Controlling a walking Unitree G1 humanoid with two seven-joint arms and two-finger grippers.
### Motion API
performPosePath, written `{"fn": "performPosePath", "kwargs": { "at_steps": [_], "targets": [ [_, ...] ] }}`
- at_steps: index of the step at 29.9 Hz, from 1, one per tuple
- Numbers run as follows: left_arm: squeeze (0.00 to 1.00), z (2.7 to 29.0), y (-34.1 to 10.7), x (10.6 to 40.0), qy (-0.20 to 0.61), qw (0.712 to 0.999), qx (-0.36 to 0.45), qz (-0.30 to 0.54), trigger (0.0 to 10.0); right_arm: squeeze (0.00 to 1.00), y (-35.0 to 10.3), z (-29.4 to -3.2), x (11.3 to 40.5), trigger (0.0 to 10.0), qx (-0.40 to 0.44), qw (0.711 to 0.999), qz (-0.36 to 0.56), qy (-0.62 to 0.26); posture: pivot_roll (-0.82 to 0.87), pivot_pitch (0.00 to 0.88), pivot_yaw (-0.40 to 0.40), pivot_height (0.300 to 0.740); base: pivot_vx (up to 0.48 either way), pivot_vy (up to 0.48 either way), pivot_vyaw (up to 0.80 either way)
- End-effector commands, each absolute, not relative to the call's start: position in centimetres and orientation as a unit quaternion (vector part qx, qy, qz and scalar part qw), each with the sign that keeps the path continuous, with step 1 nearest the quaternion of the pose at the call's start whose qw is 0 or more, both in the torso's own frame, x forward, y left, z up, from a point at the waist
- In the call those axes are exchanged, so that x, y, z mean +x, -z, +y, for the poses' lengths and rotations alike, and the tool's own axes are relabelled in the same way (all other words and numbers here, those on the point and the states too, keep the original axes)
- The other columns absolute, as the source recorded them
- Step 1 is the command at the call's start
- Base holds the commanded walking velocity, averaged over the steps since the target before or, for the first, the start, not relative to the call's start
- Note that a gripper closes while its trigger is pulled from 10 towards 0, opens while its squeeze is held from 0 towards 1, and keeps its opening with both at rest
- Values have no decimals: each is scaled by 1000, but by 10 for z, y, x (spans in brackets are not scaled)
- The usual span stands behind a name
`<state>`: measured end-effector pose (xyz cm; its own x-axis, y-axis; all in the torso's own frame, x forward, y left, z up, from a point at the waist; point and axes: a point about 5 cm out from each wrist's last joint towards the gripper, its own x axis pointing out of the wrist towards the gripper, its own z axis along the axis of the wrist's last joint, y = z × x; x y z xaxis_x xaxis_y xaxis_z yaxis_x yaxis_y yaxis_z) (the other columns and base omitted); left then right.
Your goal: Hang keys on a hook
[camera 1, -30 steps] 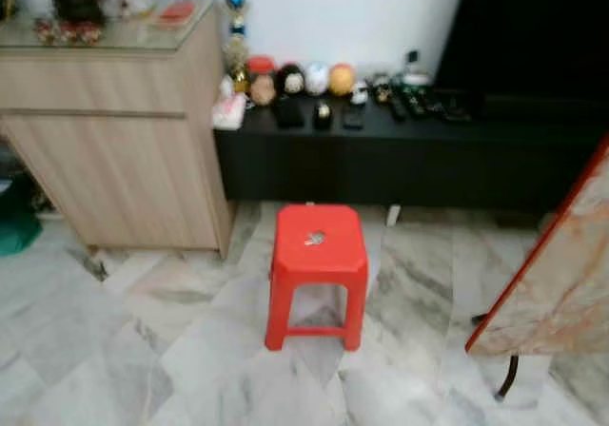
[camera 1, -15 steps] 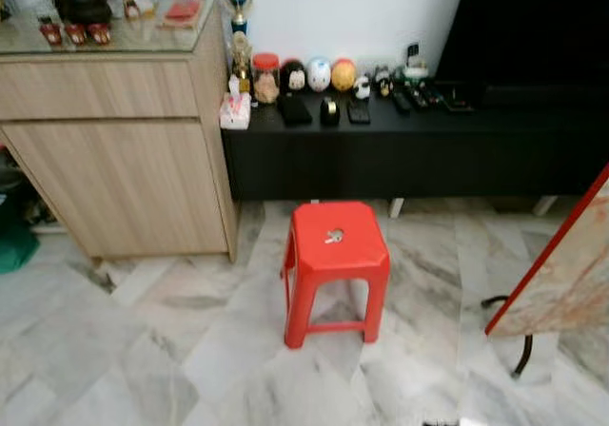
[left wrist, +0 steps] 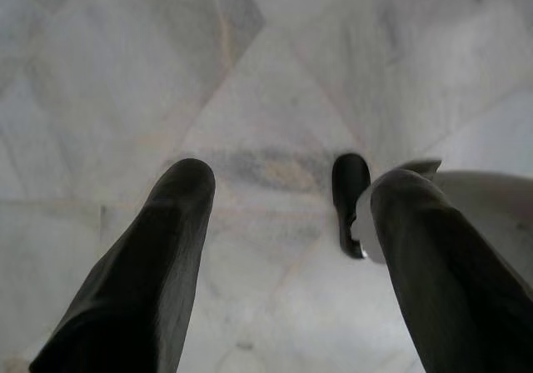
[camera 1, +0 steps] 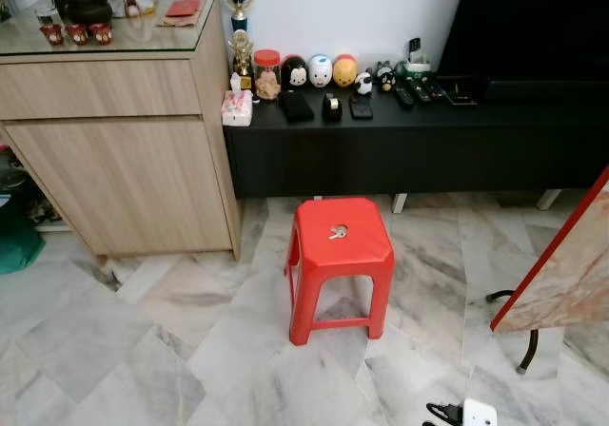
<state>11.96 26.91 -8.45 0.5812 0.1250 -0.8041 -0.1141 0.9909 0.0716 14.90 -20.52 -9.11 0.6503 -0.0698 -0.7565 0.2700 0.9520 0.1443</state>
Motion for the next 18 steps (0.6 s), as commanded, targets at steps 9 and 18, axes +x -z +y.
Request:
{"fn": "performPosePath", "kwargs": {
  "at_steps": [9,18],
  "targets": [
    [0,263,82,135,-70,897,2,437,10000,0,79,-217,169,10000,111,920,359,111,-41,0,-27,740,0,0,0],
    [0,259,82,141,-61,895,4,442,10000,0,9,-215,255,10000,65,987,131,71,-55,0,-30,740,0,0,0]
  ]
}}
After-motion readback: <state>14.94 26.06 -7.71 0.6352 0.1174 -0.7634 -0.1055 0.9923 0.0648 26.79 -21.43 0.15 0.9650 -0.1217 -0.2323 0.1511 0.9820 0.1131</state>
